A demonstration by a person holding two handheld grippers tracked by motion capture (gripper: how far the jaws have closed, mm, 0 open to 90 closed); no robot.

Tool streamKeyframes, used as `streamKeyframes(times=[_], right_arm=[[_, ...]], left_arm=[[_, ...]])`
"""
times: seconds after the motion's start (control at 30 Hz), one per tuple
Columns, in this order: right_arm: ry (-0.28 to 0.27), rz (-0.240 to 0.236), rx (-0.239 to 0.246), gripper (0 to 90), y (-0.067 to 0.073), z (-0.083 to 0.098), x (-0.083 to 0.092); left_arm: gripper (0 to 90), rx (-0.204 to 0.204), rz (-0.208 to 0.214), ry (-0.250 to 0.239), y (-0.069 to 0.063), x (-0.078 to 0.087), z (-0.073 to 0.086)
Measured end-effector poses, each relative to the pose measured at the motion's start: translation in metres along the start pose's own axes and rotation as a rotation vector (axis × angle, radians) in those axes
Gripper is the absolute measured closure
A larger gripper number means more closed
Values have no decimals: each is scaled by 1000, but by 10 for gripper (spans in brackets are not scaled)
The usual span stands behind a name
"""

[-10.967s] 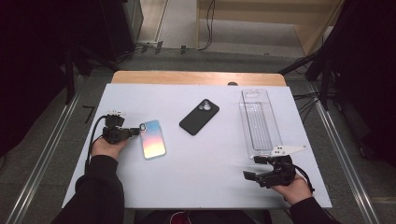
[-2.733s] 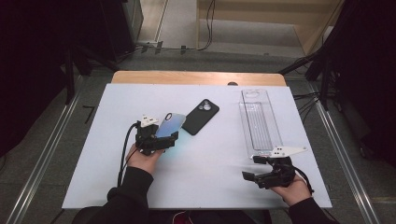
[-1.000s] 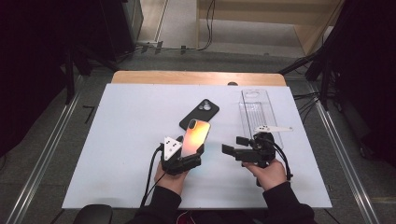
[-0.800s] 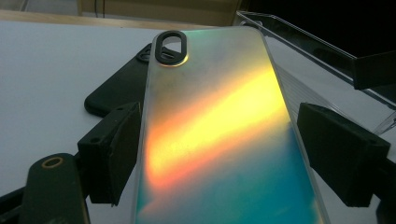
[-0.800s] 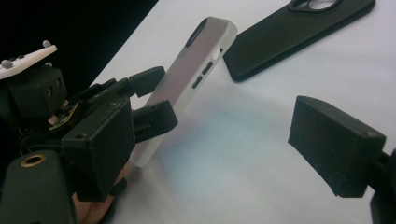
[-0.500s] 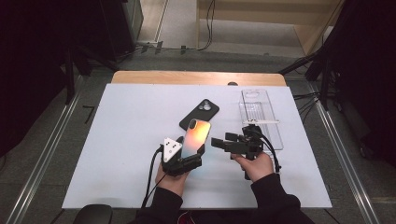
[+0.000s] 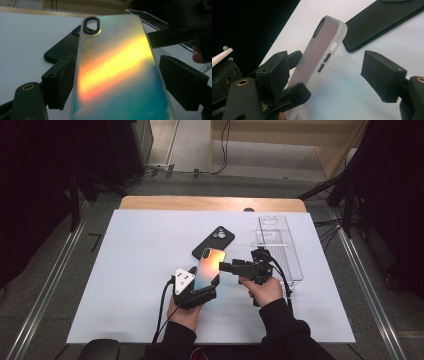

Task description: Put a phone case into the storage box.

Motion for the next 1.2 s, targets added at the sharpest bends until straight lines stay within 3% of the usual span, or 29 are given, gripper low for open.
streamKeyframes(times=[0.47, 0.7, 0.73, 0.8, 0.93, 1.2], right_arm=[[21, -5, -67, 366, -5, -5, -12], [41, 1, -102, 545, -2, -8, -20], [41, 2, -106, 625, -2, -8, -21], [38, 1, -104, 647, -2, -8, -22], [26, -40, -138, 743, 1, -10, -20], [19, -69, -128, 784, 11, -14, -16]], left_arm=[[167, 2, 1, 3, -3, 1, 3], [167, 11, 8, -4, -5, 1, 4], [167, 14, 6, -8, -4, 2, 4], [167, 16, 7, -6, -4, 2, 4], [167, 39, 21, -8, -3, 2, 6], [165, 49, 42, -27, -4, 2, 4]])
Point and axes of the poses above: each handheld gripper's, and its own axes: x roughly backward along the jaws, z roughly out of its underside, y roughly to its left, the point moved 7 cm from there along -x, roughly forward along the jaws, and after that the axes turned 11 degrees about -y, right-handed, at the moved point
